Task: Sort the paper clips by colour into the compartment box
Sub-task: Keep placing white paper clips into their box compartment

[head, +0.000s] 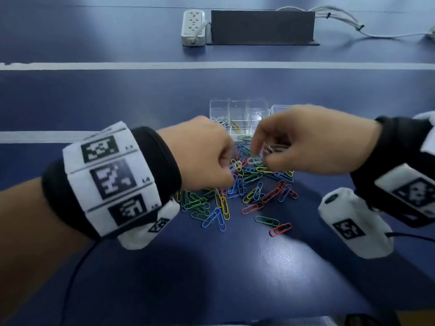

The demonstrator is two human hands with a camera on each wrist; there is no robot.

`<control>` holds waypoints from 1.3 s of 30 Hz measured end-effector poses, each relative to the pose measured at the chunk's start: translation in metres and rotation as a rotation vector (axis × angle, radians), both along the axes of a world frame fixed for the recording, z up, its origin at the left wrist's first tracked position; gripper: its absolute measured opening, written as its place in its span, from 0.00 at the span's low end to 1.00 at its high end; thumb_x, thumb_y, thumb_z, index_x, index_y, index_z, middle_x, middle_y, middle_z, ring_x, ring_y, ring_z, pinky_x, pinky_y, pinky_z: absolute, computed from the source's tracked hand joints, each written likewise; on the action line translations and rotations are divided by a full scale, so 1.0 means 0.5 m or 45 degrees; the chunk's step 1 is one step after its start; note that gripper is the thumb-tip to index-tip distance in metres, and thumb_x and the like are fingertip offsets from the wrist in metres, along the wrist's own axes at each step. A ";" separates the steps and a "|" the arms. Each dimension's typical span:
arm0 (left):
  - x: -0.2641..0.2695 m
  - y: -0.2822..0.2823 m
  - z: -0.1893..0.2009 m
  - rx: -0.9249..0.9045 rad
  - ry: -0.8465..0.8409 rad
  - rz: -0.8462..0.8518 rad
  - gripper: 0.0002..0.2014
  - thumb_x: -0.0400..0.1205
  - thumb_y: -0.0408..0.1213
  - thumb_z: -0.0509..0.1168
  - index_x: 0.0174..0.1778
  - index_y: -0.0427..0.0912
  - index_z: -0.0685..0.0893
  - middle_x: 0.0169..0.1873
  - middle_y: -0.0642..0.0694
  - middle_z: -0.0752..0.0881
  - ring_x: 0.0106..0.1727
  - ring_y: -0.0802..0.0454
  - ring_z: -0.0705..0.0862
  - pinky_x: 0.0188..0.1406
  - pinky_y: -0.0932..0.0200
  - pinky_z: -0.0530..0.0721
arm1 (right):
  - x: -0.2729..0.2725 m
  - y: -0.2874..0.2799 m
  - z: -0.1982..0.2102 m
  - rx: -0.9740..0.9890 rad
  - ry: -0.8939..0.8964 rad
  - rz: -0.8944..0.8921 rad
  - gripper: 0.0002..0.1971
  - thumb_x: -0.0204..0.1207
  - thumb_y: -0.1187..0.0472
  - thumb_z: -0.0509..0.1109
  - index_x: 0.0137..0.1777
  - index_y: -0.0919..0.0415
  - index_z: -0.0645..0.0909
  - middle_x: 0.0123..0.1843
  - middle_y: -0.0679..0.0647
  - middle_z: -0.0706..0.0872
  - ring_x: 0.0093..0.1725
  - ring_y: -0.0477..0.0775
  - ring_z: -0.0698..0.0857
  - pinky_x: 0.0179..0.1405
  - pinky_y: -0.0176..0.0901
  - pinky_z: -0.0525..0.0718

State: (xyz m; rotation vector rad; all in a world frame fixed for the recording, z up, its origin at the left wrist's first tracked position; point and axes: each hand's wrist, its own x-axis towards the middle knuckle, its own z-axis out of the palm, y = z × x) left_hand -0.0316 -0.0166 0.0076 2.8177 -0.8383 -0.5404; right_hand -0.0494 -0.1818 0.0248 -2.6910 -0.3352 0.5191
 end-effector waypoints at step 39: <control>0.157 -0.012 -0.004 -0.356 -0.004 0.268 0.18 0.77 0.25 0.59 0.55 0.53 0.80 0.50 0.50 0.87 0.45 0.51 0.82 0.60 0.52 0.83 | 0.149 0.061 0.002 0.616 0.210 -0.614 0.12 0.78 0.71 0.59 0.56 0.59 0.77 0.44 0.59 0.83 0.44 0.56 0.82 0.53 0.58 0.87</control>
